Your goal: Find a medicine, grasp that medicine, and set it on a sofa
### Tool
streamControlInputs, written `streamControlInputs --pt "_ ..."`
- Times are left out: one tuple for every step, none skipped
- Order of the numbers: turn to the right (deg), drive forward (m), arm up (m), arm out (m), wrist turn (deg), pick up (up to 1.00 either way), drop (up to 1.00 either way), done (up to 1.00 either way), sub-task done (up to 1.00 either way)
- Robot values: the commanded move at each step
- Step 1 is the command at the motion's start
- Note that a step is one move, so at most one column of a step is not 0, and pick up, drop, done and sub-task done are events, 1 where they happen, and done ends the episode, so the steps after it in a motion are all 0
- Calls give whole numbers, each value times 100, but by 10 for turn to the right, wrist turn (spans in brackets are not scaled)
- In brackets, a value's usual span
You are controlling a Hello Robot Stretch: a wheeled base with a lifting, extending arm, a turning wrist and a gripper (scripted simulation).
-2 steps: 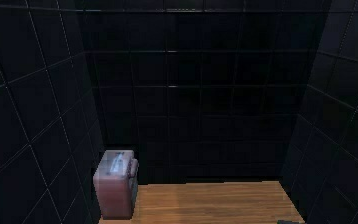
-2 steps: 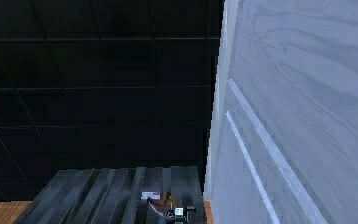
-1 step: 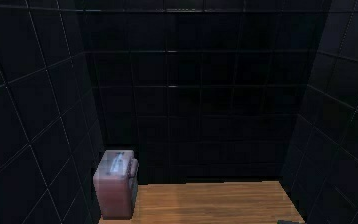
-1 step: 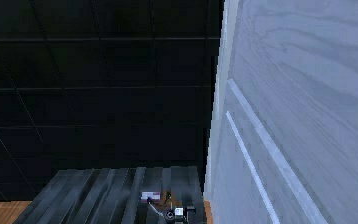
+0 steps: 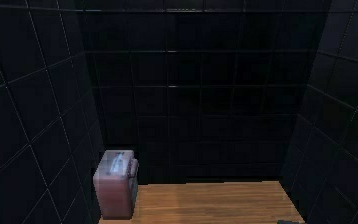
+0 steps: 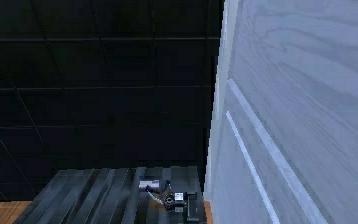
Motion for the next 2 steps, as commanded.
streamControlInputs --pt "0 0 50 0 0 0 0 0 0" --pt "0 0 4 0 0 0 0 0 0"
